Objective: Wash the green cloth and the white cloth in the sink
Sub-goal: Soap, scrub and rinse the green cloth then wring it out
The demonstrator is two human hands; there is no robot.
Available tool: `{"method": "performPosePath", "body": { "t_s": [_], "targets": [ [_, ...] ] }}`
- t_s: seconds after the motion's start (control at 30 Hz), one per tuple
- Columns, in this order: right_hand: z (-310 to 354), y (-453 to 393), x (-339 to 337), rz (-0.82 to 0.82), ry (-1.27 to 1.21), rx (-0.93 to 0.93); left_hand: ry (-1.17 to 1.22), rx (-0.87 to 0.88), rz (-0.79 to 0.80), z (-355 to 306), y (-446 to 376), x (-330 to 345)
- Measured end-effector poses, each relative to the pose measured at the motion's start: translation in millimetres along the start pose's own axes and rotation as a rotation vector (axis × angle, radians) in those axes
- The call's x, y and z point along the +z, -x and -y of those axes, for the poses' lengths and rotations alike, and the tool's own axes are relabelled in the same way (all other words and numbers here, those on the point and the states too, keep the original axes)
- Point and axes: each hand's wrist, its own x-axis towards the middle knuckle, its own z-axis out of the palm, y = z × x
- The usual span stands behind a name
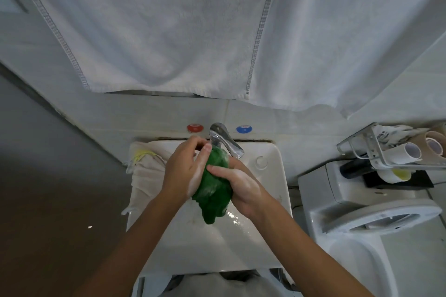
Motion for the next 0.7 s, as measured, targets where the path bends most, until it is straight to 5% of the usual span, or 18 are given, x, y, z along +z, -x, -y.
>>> {"method": "performPosePath", "body": {
  "t_s": [0.33, 0.53, 0.7],
  "targets": [
    [1.1, -2.6, -2.0, -0.114, -0.214, -0.142, 0.042, -0.433, -0.001, 16.8, 32.4, -1.6],
    [-6.8, -3.2, -2.3, -0.122, -0.125, -0.160, 0.316, -0.412, 0.006, 3.4, 29.5, 0.8],
    [-11.1, -7.4, -11.1, -0.204, 0.258, -0.228, 0.388, -0.320, -0.075, -5.2, 28.1, -2.6]
  ]
}}
